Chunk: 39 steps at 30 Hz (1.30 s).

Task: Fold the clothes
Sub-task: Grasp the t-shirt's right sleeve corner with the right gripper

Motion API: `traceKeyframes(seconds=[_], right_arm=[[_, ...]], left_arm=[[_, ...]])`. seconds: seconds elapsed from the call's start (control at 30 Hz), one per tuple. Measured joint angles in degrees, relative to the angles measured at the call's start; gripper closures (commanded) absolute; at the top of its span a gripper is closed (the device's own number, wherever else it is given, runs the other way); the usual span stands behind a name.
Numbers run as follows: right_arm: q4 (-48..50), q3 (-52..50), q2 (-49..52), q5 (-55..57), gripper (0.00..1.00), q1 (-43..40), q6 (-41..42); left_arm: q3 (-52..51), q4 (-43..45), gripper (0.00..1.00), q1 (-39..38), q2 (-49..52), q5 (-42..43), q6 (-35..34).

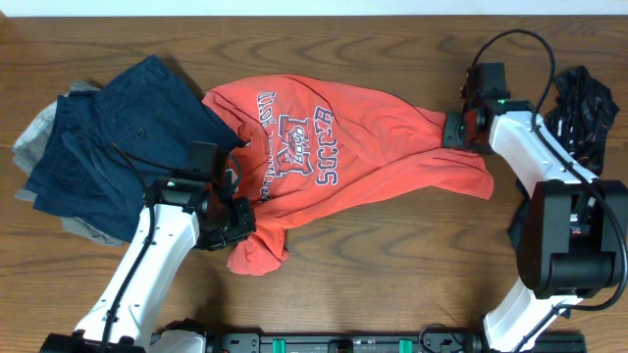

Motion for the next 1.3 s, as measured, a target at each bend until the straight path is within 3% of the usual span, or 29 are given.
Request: traceKeyframes(seconds=[0.07, 0.13, 0.27, 0.53, 0.7, 0.73, 0.77, 0.83, 0.87, 1.13, 1.3], right_arm=[[0.98, -1.42, 0.0, -0.5, 0.51, 0.04, -1.11], [1.9, -2.56, 0.0, -0.59, 0.57, 0.04, -1.92], [3.89, -4.13, 0.0, -0.31, 0.98, 0.04, -3.37], [15.08, -4.39, 0.0, 1.01, 0.99, 0.04, -0.15], [24.46, -2.34, 0.04, 0.98, 0.99, -0.13, 6.25], [25.14, -1.57, 0.07, 0.98, 0.96, -0.24, 7.37], [25.42, -0.52, 0.07, 0.96, 0.84, -0.52, 8.74], [25.05, 1.18, 0.07, 0.74, 0.44, -1.16, 10.54], [24.0, 1.88, 0.07, 0.57, 0.35, -1.53, 10.75], [2.03, 2.29, 0.11, -0.9, 0.28, -2.27, 8.35], [-0.81, 2.29, 0.09, -0.72, 0.35, -2.27, 8.26]], left_arm=[[0.0, 0.02, 0.94, 0.0, 0.0, 0.02, 0.04], [0.0, 0.07, 0.94, 0.0, 0.0, 0.02, 0.09], [0.0, 0.13, 0.94, 0.0, 0.0, 0.0, 0.11], [0.0, 0.35, 0.94, 0.0, 0.0, 0.0, 0.11], [0.0, 0.33, 0.94, 0.0, 0.0, 0.02, 0.11], [0.0, 0.33, 0.94, 0.0, 0.0, 0.02, 0.11], [0.0, 0.33, 0.94, 0.0, 0.0, 0.02, 0.11], [0.0, 0.35, 0.94, 0.0, 0.0, 0.02, 0.11], [0.0, 0.35, 0.94, 0.0, 0.0, 0.02, 0.11], [0.0, 0.72, 0.94, 0.0, 0.0, 0.02, 0.11], [0.0, 1.11, 0.94, 0.0, 0.0, 0.02, 0.11]])
